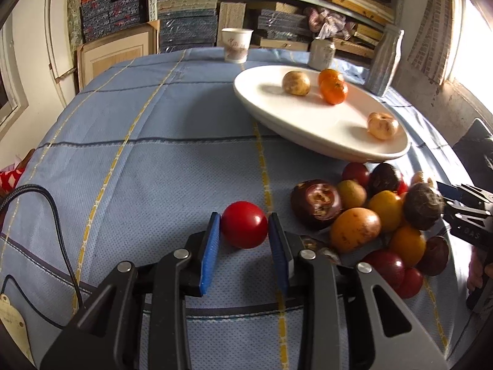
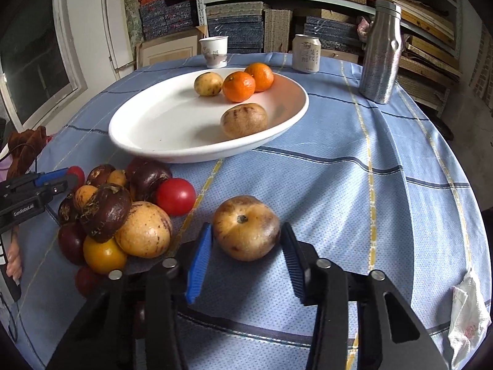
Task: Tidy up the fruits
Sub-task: 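Grasp the red tomato with the left tool while the right tool grasps a brown potato, then carry the tomato and potato over the white plate and open both tools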
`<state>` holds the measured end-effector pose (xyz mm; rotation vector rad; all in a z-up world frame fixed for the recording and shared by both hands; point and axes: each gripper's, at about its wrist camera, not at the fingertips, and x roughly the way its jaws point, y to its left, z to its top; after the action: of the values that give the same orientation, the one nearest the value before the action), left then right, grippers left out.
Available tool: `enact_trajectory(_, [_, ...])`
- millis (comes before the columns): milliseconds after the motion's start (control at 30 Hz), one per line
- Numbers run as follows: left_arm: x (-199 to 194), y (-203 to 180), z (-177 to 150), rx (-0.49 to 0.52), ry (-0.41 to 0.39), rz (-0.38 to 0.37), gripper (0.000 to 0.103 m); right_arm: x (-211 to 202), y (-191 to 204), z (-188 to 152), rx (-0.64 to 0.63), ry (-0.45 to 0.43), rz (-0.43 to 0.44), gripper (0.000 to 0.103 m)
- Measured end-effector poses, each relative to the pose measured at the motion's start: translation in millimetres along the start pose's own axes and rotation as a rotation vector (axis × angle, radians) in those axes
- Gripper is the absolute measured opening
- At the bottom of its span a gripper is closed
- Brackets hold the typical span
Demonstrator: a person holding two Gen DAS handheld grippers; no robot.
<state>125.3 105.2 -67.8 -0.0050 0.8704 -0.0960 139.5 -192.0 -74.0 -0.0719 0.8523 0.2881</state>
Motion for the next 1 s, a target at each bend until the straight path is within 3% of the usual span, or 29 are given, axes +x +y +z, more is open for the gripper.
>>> enact_trajectory(67, [7.0,6.9,0.4,-0.03,0.03,-0.008,0.031,-0.7,0.8,-0.1,-0.001,0.0,-0.002,0.044])
enact_trajectory(433, [-2.1,2.5,0.4,-0.017,-0.01,-0.021,0.03,-3.3,-8.7,0.3,0.05,-0.008,0.023,0.043])
enact_trajectory(733, [-27.7,-5.3,3.5,0.009,-0.089,-0.011,0.03,-35.4,-18.5,6.6,0.092,-0.117,0.025,0.043])
enact_trajectory(833, [-43.9,-11.0,20.3,0.017,-0.127,-0.035,0.03,-55.5,-27.9,13.3,0.135,-0.176,0.042,0.043])
enact_trajectory(1000, [-56.5,-35.4,67.8,0.079,-0.171,-0.009,0.03,-73.2,-29.3,51.2,0.147,-0.209,0.072,0.043])
